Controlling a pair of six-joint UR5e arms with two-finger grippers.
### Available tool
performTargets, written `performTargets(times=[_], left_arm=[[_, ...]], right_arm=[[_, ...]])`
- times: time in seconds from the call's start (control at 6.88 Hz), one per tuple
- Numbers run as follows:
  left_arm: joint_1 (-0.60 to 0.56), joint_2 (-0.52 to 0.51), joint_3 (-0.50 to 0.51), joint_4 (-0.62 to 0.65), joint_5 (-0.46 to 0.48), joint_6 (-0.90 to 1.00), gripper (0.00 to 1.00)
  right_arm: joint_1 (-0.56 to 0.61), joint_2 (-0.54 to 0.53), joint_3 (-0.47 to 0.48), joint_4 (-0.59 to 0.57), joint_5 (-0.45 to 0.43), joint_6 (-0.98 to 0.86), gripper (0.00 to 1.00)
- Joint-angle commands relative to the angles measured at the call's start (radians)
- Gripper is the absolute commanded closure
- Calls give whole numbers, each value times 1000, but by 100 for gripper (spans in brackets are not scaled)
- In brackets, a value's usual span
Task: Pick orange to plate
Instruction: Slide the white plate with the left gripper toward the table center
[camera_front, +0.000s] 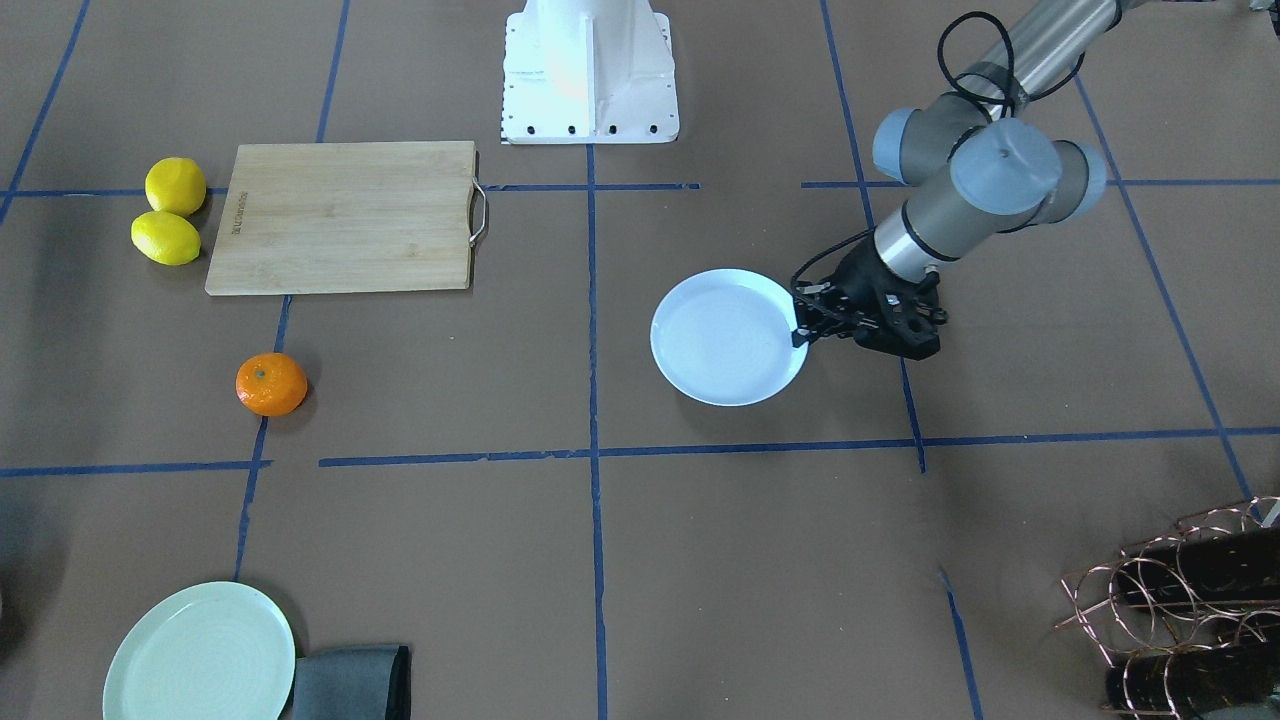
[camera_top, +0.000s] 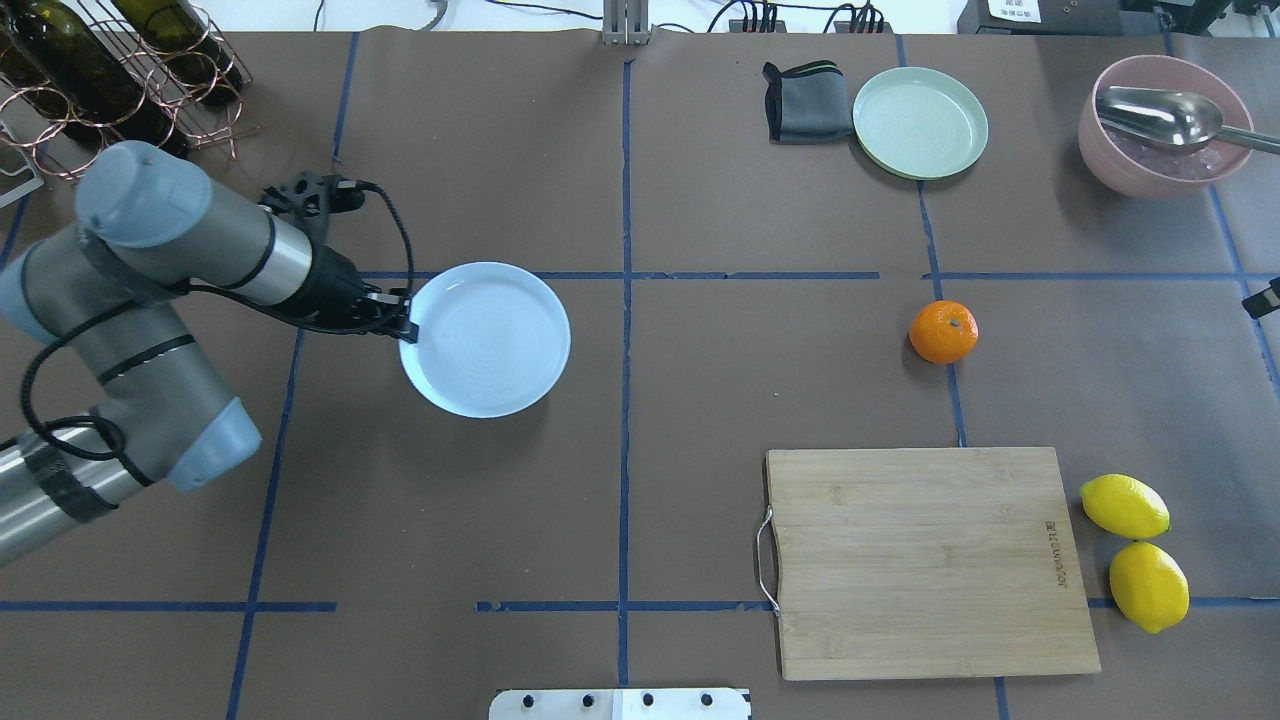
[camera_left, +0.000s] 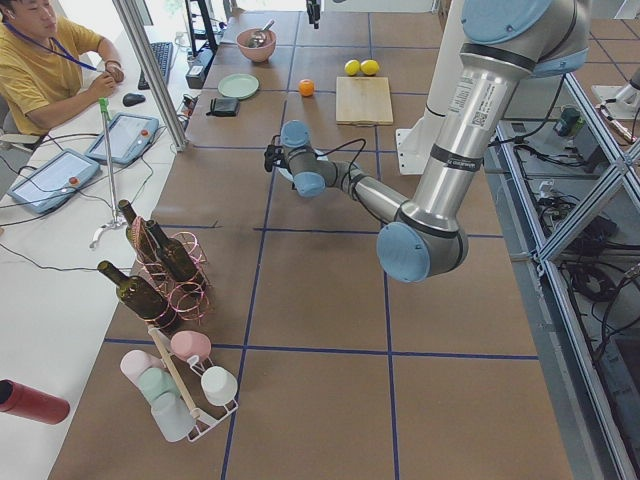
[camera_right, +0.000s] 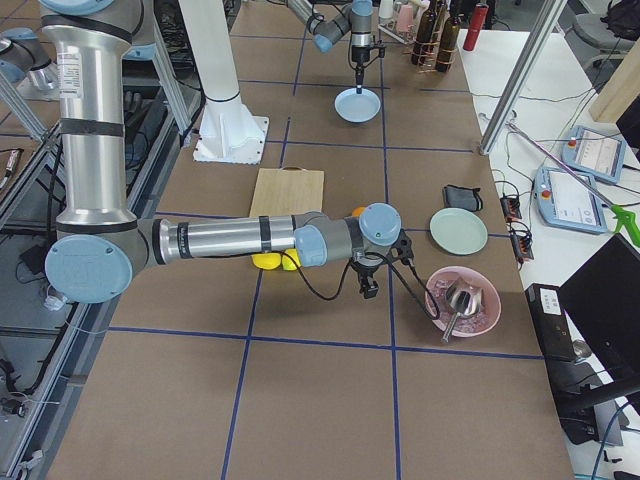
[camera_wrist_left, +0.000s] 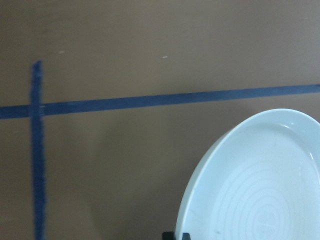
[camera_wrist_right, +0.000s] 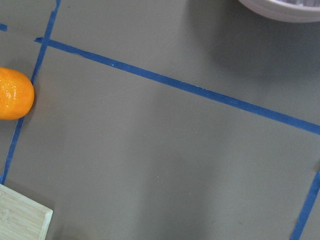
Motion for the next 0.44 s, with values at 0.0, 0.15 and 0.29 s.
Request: performTargets(times=[0.0,0.15,0.29], left_arm=[[109,-108,53,-1,18,-165,100],[162,-119,55,-1,96,-193,100],[177,-143,73,-1,113,-216,100]], right_arm=[[-15,6,5,2,3,1,0],[-19,6,5,2,3,0,0],[-21,6,5,2,3,1,0]])
